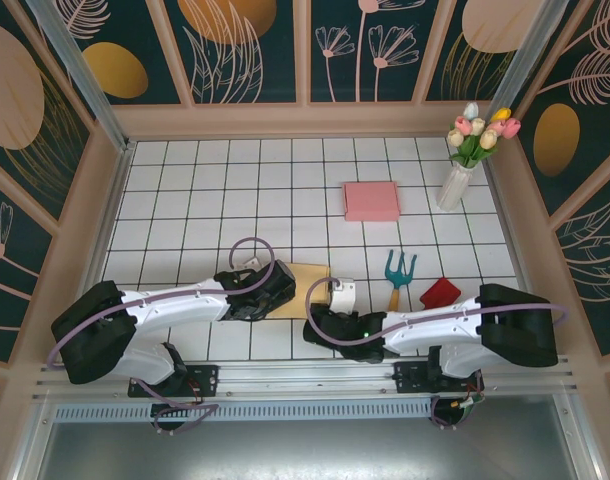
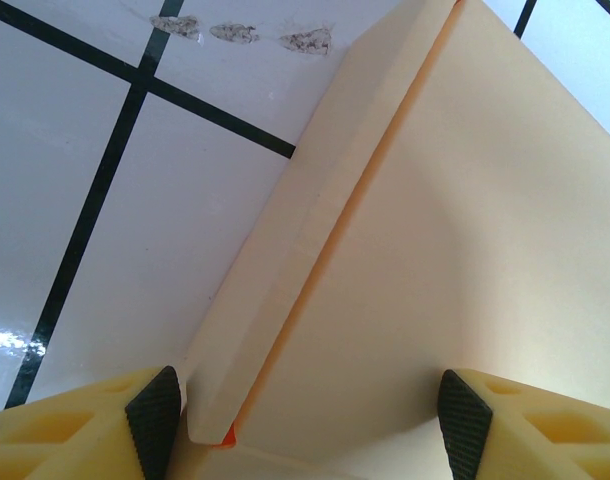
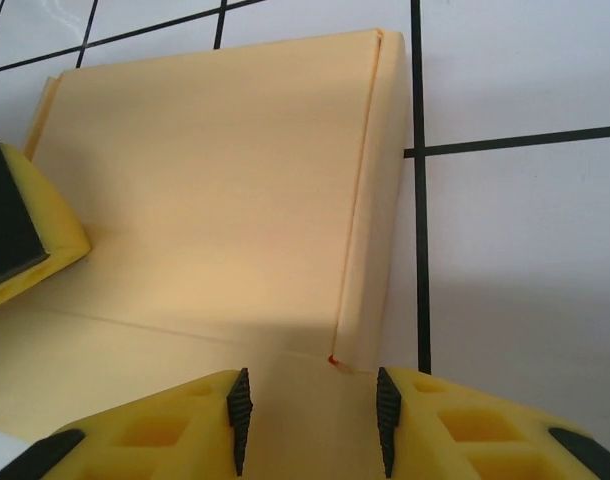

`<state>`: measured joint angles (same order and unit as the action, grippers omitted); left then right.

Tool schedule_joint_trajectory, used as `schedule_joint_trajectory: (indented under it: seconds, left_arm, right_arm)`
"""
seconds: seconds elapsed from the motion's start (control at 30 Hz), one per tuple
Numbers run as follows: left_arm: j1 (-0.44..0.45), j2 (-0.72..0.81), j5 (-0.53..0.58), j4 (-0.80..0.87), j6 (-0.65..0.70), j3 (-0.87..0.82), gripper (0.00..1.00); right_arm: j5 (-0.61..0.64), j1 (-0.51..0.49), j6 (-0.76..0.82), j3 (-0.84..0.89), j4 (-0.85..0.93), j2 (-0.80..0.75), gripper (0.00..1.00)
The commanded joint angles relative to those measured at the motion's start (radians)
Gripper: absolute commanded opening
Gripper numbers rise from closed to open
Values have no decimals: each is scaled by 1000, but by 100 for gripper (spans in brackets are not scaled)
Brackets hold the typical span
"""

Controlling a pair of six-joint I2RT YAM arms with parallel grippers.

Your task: Fold the paper box

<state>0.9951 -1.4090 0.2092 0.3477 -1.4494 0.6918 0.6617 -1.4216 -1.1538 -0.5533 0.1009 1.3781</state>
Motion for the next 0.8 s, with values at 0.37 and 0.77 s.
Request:
schedule_joint_trajectory:
  seconds: [0.37,0.77]
  left_arm:
    - [5,-31,-4,30,-18,-16,70]
    - [5,-57,4,20,-14,-10,70]
  right_arm:
    - [-29,-38,-51,20,-128,106,42]
    - [-5,-68,-75,2,-118,117,35]
